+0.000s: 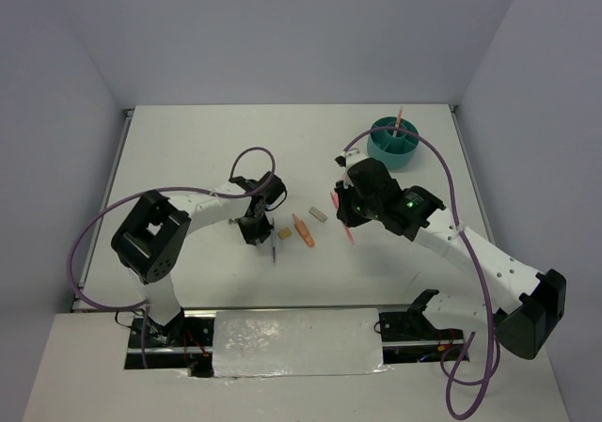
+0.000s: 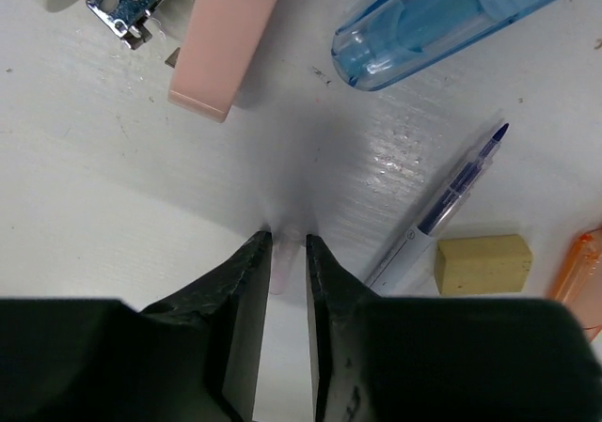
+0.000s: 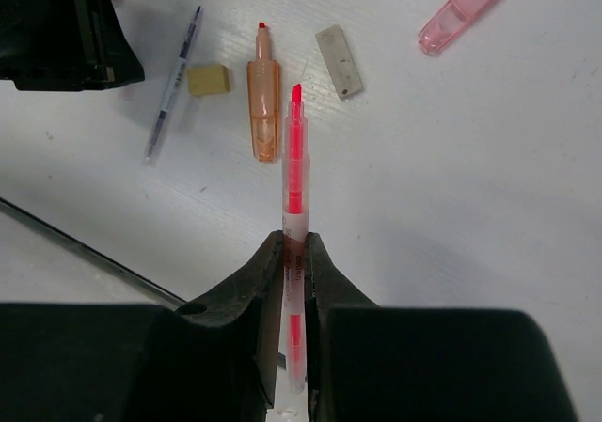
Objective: Sort the stationery into containers
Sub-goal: Close the pen cap on the pen.
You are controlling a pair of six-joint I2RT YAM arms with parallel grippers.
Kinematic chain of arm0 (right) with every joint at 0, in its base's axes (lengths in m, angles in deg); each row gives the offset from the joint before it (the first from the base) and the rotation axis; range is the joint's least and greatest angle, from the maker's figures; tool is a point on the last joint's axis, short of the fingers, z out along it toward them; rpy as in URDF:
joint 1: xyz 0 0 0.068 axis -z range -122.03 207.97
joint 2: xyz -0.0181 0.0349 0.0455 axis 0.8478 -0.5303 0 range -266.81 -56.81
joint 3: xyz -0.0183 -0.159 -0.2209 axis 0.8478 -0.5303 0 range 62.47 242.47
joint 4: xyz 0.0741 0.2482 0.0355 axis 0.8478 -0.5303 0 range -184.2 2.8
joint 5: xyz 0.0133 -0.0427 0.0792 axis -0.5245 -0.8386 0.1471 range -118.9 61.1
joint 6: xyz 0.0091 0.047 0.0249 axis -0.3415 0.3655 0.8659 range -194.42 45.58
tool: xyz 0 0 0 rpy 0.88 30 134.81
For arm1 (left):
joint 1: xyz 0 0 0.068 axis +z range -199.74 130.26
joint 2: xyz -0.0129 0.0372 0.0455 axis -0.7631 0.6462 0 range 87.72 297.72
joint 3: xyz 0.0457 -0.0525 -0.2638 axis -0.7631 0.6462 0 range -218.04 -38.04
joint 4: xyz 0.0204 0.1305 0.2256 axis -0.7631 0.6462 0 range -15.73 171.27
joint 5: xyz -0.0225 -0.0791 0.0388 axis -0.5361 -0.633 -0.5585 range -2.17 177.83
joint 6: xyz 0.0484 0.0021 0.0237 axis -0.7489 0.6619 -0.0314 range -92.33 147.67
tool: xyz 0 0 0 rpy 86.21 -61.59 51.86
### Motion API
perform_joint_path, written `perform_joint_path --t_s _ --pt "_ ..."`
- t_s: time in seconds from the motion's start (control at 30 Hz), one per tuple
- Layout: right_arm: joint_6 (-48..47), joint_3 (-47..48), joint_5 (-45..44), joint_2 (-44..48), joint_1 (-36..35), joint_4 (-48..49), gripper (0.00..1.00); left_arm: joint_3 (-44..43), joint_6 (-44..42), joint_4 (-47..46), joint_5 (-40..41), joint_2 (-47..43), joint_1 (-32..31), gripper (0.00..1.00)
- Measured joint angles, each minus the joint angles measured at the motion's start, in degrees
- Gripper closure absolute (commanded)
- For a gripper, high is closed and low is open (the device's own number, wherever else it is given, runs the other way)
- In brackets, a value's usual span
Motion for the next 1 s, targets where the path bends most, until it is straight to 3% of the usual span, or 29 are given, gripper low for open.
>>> perform_joint_path --t_s 0.3,0.53,0.7,0.83,1.0 --pt "0.3 -0.1 2.3 0.2 0.0 0.5 1.00 1.9 0.2 -1.0 -0.3 -2.0 0.0 0.99" --pt "3.1 -2.3 10.7 3.5 1.8 4.0 1.00 0.3 -5.6 -3.1 -0.7 -13.1 0.0 1.00" --pt "9.4 -4.6 19.6 7.8 3.1 10.8 1.00 -4.2 -15.5 -16.5 -5.2 -28.2 0.3 1.00" --pt "20.2 -11.6 28.0 12.9 3.2 25.7 1.00 -4.5 -20.5 -33.7 -14.9 -37.9 0.6 1.00" --pt "28.1 -14.1 32.9 13.4 3.1 37.6 1.00 -7.2 -21.4 -45.3 -24.5 -39.3 0.8 1.00"
